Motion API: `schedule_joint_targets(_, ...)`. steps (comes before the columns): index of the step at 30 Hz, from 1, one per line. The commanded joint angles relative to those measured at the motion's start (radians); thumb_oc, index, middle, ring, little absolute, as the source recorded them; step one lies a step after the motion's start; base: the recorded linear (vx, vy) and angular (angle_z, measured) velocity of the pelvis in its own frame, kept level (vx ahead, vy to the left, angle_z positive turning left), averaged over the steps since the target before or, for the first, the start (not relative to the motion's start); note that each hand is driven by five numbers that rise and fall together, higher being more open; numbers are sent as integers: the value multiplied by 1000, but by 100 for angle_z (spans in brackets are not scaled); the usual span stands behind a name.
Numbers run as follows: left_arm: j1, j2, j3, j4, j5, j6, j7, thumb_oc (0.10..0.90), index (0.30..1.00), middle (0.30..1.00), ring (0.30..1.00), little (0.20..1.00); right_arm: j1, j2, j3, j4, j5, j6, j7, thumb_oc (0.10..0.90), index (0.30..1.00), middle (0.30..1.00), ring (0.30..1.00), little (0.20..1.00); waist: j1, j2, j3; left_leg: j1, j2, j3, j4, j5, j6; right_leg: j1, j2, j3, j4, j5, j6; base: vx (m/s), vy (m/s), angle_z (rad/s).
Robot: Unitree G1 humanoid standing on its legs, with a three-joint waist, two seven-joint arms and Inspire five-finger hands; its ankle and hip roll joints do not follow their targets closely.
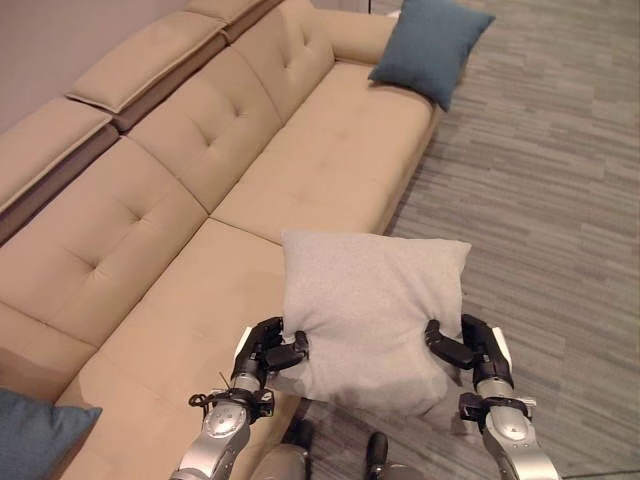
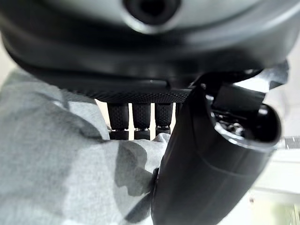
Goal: Pick up all the scattered cushions and arrange them neatly on the sofa.
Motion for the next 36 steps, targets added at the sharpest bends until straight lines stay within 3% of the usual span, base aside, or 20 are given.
schedule_joint_targets(1,-124,5,21,-179,23,-125,-40,400,300,300,300,300,-78,2,24,-174,-7,-132,17,400,300,300,300,300,42,-19,-108,-8,54,48,93,-75,34,90,78,24,-21,-50,101,246,71,-112)
schedule_joint_targets(5,-116,25,29,-184,26,-118,-40,400,300,300,300,300,-89,14,41,-172,-10,-123,38,400,300,300,300,300,59,-25,-134,69,67,86,35,-89,60,93,63,42,53,-82,112,212,100,-83)
schedule_joint_targets(7,-103,40,39,-192,23,-120,-41,400,300,300,300,300,-114,22,56,-175,-31,-110,60,400,300,300,300,300,63,-16,-123,116,81,117,27,-114,98,-3,33,32,284,-46,180,213,146,-87)
schedule_joint_targets(10,-99,46,51,-196,10,-122,-38,400,300,300,300,300,-123,37,61,-175,-29,-105,69,400,300,300,300,300,58,9,-111,152,97,123,12,-128,109,-93,-22,-35,406,-2,209,114,67,-37)
schedule_joint_targets(13,-90,47,59,-201,-5,-125,-47,400,300,300,300,300,-133,41,65,-169,-26,-102,75,400,300,300,300,300,59,15,-115,197,109,134,-19,-150,102,-111,-92,-121,293,-16,183,178,-44,-5)
schedule_joint_targets(16,-88,34,68,-192,-17,-127,-52,400,300,300,300,300,-139,32,68,-163,-22,-107,68,400,300,300,300,300,38,15,-116,269,112,116,-48,-179,85,-182,-108,-111,143,63,193,301,-132,-14)
schedule_joint_targets(18,-91,33,71,-190,-18,-131,-51,400,300,300,300,300,-140,31,68,-163,-25,-106,66,400,300,300,300,300,32,18,-114,281,117,111,-48,-188,78,-187,-112,-109,123,75,198,208,-124,11)
schedule_joint_targets(20,-81,27,66,-190,-6,-132,-61,400,300,300,300,300,-127,33,64,-170,-26,-108,71,400,300,300,300,300,23,-2,-142,319,121,94,-45,-216,62,-146,-89,-85,67,90,188,326,-216,36)
schedule_joint_targets(23,-74,17,65,-191,-21,-130,-60,400,300,300,300,300,-118,28,66,-161,-26,-112,67,400,300,300,300,300,25,-1,-153,307,151,89,15,-185,31,-102,-66,-103,42,87,169,187,-200,68)
schedule_joint_targets(24,-75,14,57,-189,-24,-126,-65,400,300,300,300,300,-112,18,63,-161,-15,-115,67,400,300,300,300,300,29,-6,-147,245,172,80,150,-134,7,-56,-46,-119,12,75,149,144,-334,20)
schedule_joint_targets(27,-90,4,43,-189,-30,-118,-66,400,300,300,300,300,-105,1,49,-165,3,-120,53,400,300,300,300,300,37,-14,-119,115,206,81,343,-50,-9,-5,-28,-148,-21,49,112,47,-269,39)
schedule_joint_targets(29,-92,-1,39,-186,-31,-117,-67,400,300,300,300,300,-104,-5,46,-159,8,-118,44,400,300,300,300,300,39,-17,-109,83,226,99,381,-39,-7,21,-19,-168,-34,30,97,51,-177,29)
schedule_joint_targets(31,-94,-4,31,-181,-31,-115,-74,400,300,300,300,300,-94,-9,33,-160,10,-116,41,400,300,300,300,300,39,-15,-103,67,234,122,351,-71,-4,48,-10,-188,-52,16,96,126,-124,58)
schedule_joint_targets(33,-109,-12,15,-167,-23,-115,-78,400,300,300,300,300,-80,-13,10,-164,-1,-119,24,400,300,300,300,300,18,-27,-109,37,229,219,241,-111,1,69,-22,-238,-75,3,106,140,-103,79)
schedule_joint_targets(35,-126,-16,12,-160,-23,-119,-78,400,300,300,300,300,-83,-12,-1,-166,-11,-115,12,400,300,300,300,300,4,-28,-111,7,229,298,190,-101,5,77,-25,-265,-80,-2,108,104,-39,131)
schedule_joint_targets(36,-127,-11,10,-164,-16,-122,-80,400,300,300,300,300,-90,-4,1,-164,-15,-116,9,400,300,300,300,300,-6,-18,-117,43,225,341,129,-98,7,87,-17,-290,-74,-10,114,147,21,93)
